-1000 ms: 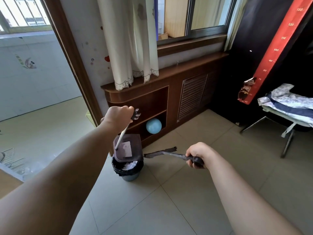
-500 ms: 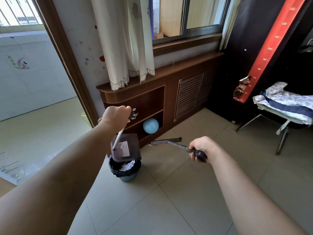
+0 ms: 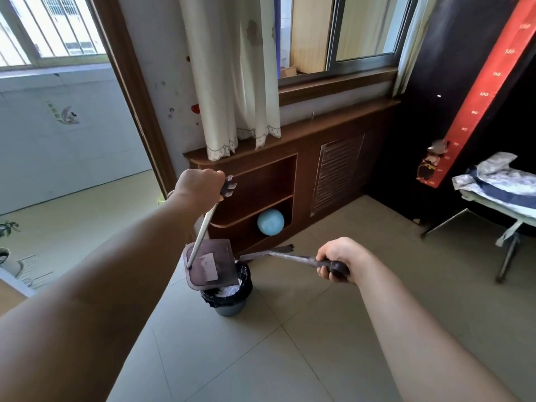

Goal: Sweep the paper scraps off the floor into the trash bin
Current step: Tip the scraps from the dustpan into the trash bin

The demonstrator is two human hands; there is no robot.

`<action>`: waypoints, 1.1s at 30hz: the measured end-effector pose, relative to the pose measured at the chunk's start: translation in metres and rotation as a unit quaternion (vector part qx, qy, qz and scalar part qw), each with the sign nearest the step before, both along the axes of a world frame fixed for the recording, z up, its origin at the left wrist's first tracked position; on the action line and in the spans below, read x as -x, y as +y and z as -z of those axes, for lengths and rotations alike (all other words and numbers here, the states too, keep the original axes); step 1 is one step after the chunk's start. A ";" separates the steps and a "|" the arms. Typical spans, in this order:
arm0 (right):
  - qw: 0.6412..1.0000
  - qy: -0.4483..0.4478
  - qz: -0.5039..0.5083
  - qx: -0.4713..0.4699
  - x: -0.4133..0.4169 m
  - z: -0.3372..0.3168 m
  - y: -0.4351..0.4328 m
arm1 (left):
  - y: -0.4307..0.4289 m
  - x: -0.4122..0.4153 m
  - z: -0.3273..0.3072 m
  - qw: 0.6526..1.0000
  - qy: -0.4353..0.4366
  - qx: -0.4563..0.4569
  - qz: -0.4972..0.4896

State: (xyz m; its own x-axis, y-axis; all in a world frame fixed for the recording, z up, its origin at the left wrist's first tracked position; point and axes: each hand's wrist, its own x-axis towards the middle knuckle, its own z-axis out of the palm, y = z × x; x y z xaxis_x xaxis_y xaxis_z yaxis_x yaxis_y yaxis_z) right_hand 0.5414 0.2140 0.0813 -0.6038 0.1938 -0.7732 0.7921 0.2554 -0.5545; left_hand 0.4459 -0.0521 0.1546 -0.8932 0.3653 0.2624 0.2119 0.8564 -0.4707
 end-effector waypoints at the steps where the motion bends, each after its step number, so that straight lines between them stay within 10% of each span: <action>1: 1.000 0.000 -0.002 -0.004 0.000 0.002 -0.003 | -0.002 0.000 -0.003 1.000 0.001 -0.001 -0.003; 33: 0.999 -0.018 -0.004 -0.046 -0.001 0.021 0.018 | 0.007 0.024 0.051 0.999 -0.029 0.002 0.040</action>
State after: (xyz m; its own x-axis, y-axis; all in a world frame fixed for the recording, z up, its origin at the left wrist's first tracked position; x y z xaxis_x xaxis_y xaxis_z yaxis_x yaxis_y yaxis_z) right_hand 0.5426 0.2323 0.0607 -0.5773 0.2594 -0.7743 0.8090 0.3101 -0.4993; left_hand 0.4220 -0.0453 0.1040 -0.8745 0.4371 0.2102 0.3067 0.8341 -0.4586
